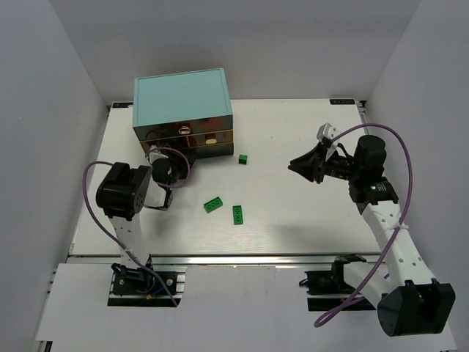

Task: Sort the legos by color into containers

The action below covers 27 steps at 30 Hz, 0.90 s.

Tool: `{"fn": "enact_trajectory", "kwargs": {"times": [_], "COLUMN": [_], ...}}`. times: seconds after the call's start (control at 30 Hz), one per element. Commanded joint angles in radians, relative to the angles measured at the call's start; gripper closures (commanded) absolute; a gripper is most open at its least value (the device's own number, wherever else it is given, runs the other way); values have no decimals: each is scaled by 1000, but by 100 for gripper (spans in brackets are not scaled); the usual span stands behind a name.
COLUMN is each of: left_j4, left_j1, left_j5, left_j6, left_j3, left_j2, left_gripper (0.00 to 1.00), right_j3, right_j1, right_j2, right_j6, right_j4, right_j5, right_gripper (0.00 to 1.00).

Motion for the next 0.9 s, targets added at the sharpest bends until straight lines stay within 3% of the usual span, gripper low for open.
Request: {"fn": "enact_trajectory", "kwargs": {"times": [0.0, 0.37, 0.63, 0.87], "left_j4": [39, 56, 73, 183], "left_j1": [15, 15, 15, 15], "left_j5": [-11, -77, -77, -39], "left_j6": [-27, -96, -94, -105], "left_j3": [27, 8, -22, -110], "left_j2": [7, 11, 7, -4], "left_gripper": [39, 45, 65, 72], "right_j3": [-15, -27, -32, -36], "right_j1": [7, 12, 8, 13], "right_j2": [-12, -12, -9, -4], "right_j6": [-20, -23, -22, -26], "right_j4": [16, 31, 36, 37], "right_j5": [0, 3, 6, 17], "right_gripper": [74, 78, 79, 79]}}
